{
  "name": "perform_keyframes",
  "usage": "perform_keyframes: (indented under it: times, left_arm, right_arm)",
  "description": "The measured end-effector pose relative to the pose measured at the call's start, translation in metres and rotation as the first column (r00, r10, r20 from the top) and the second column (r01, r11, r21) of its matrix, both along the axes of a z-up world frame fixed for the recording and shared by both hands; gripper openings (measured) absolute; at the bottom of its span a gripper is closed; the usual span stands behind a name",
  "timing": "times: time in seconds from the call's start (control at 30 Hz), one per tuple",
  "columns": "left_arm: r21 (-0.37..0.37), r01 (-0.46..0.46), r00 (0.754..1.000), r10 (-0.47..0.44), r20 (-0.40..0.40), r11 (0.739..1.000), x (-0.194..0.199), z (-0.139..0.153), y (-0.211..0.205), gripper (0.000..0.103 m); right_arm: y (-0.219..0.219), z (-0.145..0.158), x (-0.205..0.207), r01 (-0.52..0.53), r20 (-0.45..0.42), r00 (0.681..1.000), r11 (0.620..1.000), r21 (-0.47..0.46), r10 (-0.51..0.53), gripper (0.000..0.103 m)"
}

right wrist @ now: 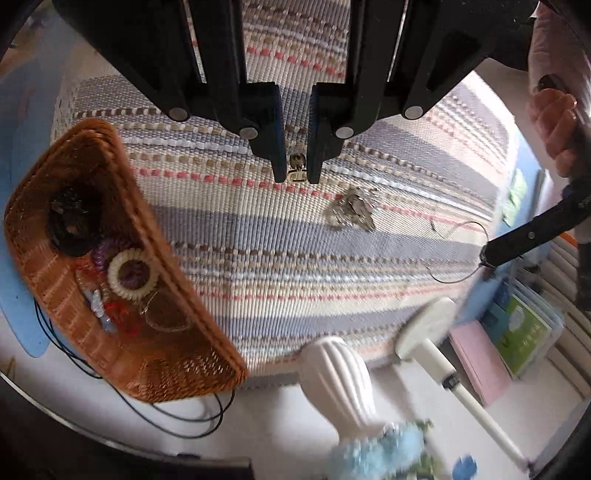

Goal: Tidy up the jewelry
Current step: 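Carry both items over the wicker basket and open both tools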

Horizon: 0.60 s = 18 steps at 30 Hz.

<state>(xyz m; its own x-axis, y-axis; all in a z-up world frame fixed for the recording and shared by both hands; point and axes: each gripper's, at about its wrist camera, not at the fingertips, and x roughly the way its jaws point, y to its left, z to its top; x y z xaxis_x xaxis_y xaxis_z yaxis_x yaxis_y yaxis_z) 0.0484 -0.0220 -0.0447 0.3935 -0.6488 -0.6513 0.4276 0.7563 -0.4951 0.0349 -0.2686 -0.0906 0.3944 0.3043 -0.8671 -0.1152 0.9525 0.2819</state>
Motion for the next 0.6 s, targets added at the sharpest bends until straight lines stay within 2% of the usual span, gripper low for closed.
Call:
perform_keyframes:
  times: [0.17,0.33,0.47,0.6]
  left_arm:
    - [-0.04,0.041,0.998,-0.04,0.038,0.998,0.008,0.023,-0.021,0.011]
    - [-0.048,0.115,0.99,-0.111,0.084,0.992,0.02,0.041,-0.066,0.011]
    - [-0.08,0.166,0.984,-0.16,0.076,0.983,0.038,0.042,-0.109,0.011]
    - [-0.115,0.219,0.975,-0.214,0.056,0.969,0.065,0.032,-0.158,0.011]
  right_arm:
    - [-0.026,0.035,-0.008,0.02,0.066,0.998,1.0,0.006,-0.02,0.012]
    - [-0.076,0.065,-0.004,0.104,0.136,0.985,0.994,0.022,-0.106,0.012]
    - [-0.117,0.071,0.011,0.184,0.164,0.97,0.983,-0.002,-0.181,0.012]
    - [-0.157,0.061,0.035,0.248,0.156,0.957,0.969,0.004,-0.245,0.012]
